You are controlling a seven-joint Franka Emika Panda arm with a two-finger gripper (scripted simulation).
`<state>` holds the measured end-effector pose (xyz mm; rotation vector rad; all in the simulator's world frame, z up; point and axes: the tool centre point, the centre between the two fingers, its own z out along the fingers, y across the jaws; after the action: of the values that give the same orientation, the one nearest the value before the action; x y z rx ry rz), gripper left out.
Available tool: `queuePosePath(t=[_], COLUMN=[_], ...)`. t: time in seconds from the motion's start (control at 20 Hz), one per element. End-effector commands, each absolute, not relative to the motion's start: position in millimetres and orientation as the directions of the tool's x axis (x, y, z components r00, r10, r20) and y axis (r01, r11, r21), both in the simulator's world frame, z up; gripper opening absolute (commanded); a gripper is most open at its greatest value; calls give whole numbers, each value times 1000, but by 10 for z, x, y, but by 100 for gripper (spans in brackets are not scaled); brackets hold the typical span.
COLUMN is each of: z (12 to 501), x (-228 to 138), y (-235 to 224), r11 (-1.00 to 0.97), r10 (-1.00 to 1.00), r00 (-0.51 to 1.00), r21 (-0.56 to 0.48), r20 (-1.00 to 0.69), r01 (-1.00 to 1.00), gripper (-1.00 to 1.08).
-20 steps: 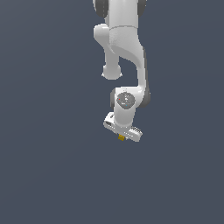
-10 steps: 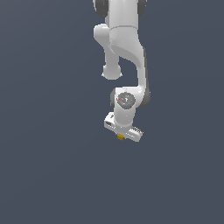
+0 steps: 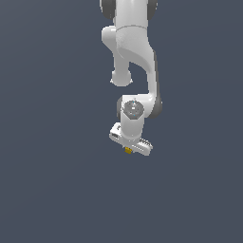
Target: Pick up the object and move it to a goal position.
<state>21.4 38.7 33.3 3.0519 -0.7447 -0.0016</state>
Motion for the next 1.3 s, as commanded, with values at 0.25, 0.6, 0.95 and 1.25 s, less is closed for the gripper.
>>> queuePosePath(t=[0.25,0.6,0.95,1.25], z=[578,844,1000,1058], x=[521,873,1092,1179], y=[109,-194,-372,-438], r11=[-887,-887,-887,-887], r10=[-461,-461,-461,-461], r00=[887,887,887,887], r21=[0,0,0,0], r20=[0,0,0,0], r01=[-461,-461,-461,-461], gripper=[-100,-100,-100,-100])
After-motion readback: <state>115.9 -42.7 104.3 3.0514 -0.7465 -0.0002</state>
